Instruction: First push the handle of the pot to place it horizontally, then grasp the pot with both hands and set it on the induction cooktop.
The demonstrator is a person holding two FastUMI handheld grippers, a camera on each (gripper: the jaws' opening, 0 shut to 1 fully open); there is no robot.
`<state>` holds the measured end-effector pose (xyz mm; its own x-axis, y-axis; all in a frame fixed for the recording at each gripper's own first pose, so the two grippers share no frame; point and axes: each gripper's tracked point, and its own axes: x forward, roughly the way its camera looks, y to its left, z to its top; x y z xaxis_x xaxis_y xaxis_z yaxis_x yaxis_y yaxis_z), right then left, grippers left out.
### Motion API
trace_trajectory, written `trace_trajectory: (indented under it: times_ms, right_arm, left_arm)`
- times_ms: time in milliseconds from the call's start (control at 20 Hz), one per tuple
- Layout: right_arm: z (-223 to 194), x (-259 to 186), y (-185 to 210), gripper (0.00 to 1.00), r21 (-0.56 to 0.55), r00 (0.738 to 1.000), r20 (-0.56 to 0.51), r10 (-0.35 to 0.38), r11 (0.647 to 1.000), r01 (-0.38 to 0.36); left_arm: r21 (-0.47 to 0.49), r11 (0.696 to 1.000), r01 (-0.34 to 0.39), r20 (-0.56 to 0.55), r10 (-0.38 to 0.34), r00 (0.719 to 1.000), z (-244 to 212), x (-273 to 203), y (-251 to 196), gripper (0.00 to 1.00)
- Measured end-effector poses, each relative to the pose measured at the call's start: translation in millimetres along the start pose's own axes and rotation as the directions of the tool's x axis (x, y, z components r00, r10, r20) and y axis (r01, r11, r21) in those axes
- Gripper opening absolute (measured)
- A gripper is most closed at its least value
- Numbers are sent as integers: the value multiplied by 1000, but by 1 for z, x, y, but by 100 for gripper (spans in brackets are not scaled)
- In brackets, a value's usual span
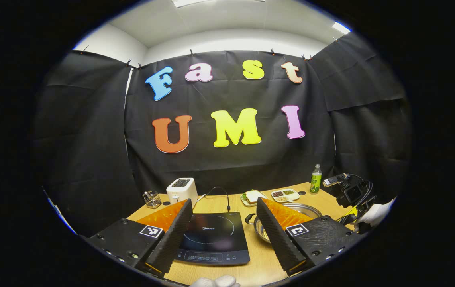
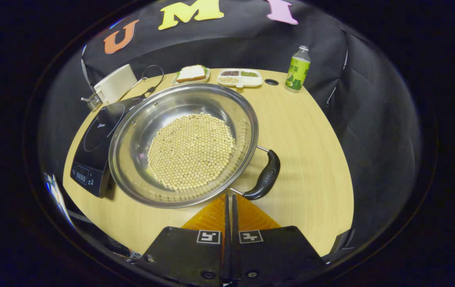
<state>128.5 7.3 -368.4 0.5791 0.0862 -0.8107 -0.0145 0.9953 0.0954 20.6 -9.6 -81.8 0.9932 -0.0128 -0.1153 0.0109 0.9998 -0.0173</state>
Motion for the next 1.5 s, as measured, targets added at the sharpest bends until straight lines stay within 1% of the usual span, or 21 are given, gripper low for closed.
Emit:
trace_trajectory:
  times_ms: [150, 250, 500, 550, 600, 850, 900, 950, 1000, 1050, 1100, 1150, 1200, 1250, 1350, 1400, 1450, 1500]
  right_arm:
    - [9, 5, -11, 4, -10, 1000, 0, -2, 1000, 2]
    - [16, 10, -21, 0, -21, 1000, 4, -11, 1000, 11]
    - [35, 20, -41, 1, -65, 1000, 10, -17, 998, 17]
    - [39, 22, -45, 4, -77, 1000, 13, -22, 997, 23]
    - [44, 25, -50, 0, -88, 1000, 17, -25, 996, 26]
    - [57, 33, -61, 1, -109, 1000, 15, -24, 994, 26]
    - [58, 32, -62, 1, -113, 1000, 15, -24, 993, 25]
    - [57, 31, -63, 4, -113, 999, 18, -27, 993, 29]
    - [57, 29, -65, 1, -107, 999, 27, -36, 993, 38]
    - [58, 25, -67, 0, -103, 998, 43, -44, 993, 48]
    - [59, 19, -69, 4, -98, 997, 61, -56, 993, 62]
    - [59, 12, -70, 1, -94, 995, 83, -63, 993, 71]
    - [60, 4, -71, 2, -95, 992, 109, -69, 992, 79]
    - [59, -5, -72, 3, -97, 988, 130, -80, 991, 93]
    - [53, -20, -70, 20, -96, 984, 156, -87, 990, 103]
    - [50, -30, -69, 19, -93, 981, 170, -95, 989, 112]
    - [47, -37, -70, 24, -85, 977, 185, -105, 989, 122]
    - [43, -46, -67, 38, -76, 974, 197, -110, 989, 127]
  left_arm:
    - [0, 1000, -6, -5, 6, 1000, 1, 10, -7, 96]
    - [-5, 1000, -13, -9, 13, 1000, 1, 16, -12, 96]
    - [-5, 999, -39, -25, 39, 999, -3, 30, -21, 96]
    - [-7, 999, -44, -29, 44, 999, -3, 33, -23, 96]
    - [-8, 999, -50, -31, 49, 998, -3, 36, -25, 96]
    - [-6, 997, -73, -53, 73, 996, -7, 48, -30, 96]
    - [-9, 997, -74, -59, 73, 996, -8, 50, -31, 96]
    - [-12, 997, -75, -62, 74, 995, -9, 53, -32, 96]
    - [-14, 997, -80, -61, 79, 995, -9, 52, -30, 96]
    - [-18, 997, -79, -57, 78, 995, -8, 54, -29, 96]
    - [-19, 997, -69, -58, 68, 996, -10, 56, -31, 96]
    - [-15, 998, -60, -62, 59, 996, -13, 56, -31, 96]
    - [-9, 999, -49, -66, 48, 997, -16, 58, -31, 96]
    - [-2, 1000, -31, -72, 31, 997, -19, 59, -32, 96]
    - [4, 1000, 3, -79, -3, 997, -27, 59, -35, 96]
    - [7, 1000, 17, -85, -16, 996, -31, 58, -35, 96]
    - [4, 999, 31, -90, -31, 995, -34, 58, -36, 96]
    - [-1, 999, 45, -97, -45, 994, -37, 56, -36, 96]
